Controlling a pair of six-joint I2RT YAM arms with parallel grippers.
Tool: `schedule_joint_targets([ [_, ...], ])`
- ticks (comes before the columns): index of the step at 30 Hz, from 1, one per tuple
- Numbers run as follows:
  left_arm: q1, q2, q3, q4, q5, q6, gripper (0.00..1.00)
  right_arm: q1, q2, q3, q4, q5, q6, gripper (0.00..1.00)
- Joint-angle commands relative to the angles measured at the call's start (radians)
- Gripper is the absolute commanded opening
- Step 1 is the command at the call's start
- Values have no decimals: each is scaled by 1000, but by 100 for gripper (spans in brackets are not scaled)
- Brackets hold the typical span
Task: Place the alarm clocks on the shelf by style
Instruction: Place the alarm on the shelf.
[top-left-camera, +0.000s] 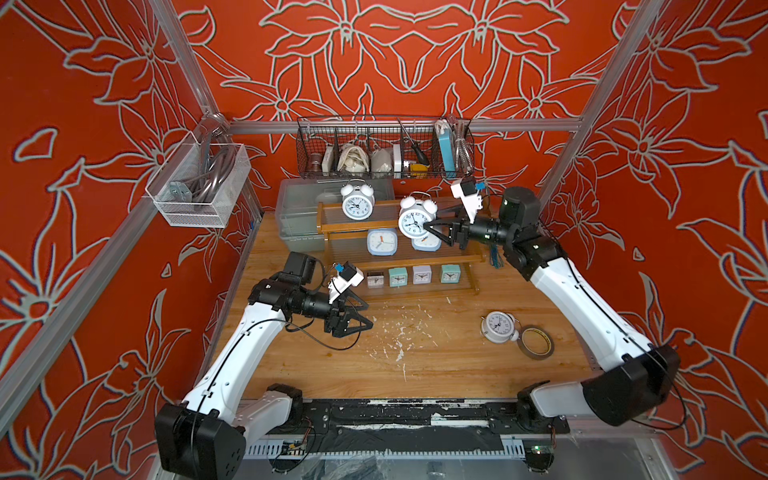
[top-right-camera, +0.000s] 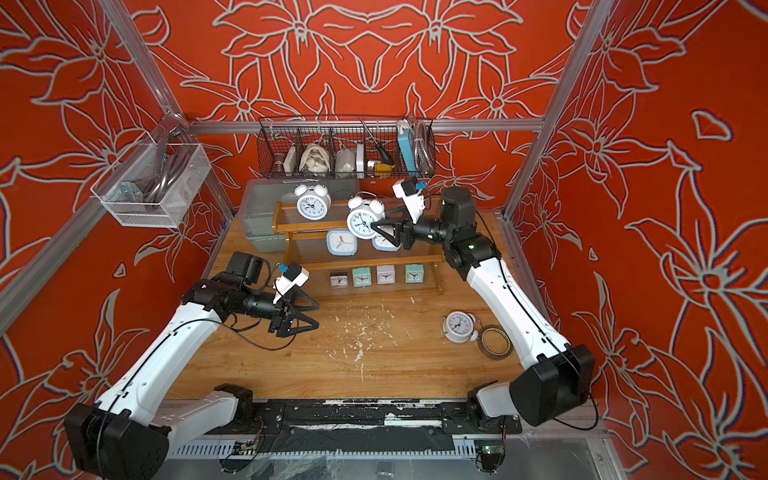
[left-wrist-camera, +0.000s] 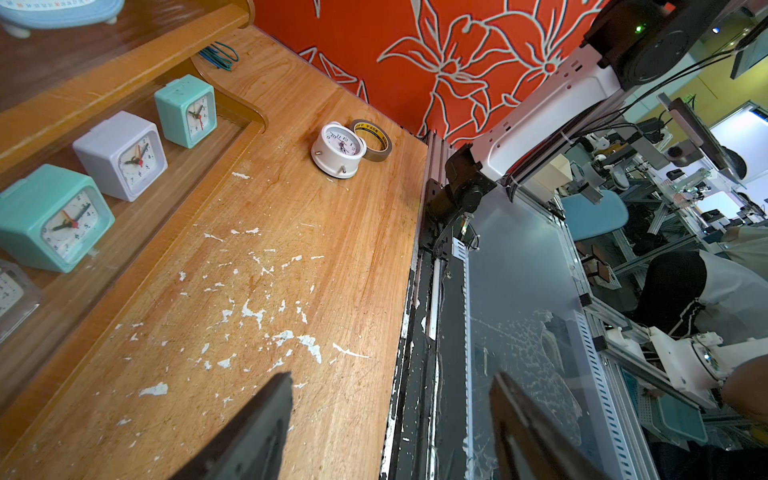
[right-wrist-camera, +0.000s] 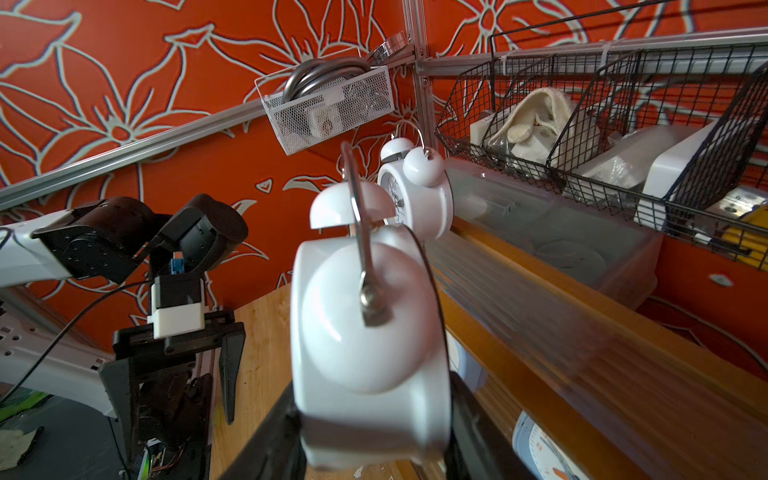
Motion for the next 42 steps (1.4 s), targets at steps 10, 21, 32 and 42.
schedule_joint_targets([
  [10, 20, -18, -16, -14, 37, 4, 75, -28, 221, 251, 47, -188, -62, 31],
  [21, 36, -20, -23, -9, 43, 2, 75, -28, 411, 473, -108, -244, -142, 32],
  [32, 54, -29, -24, -25, 62, 17, 76, -31, 552, 650, -238, -289, -196, 32],
  [42, 73, -30, -25, -43, 87, 37, 76, -39, 632, 771, -397, -255, -312, 32],
])
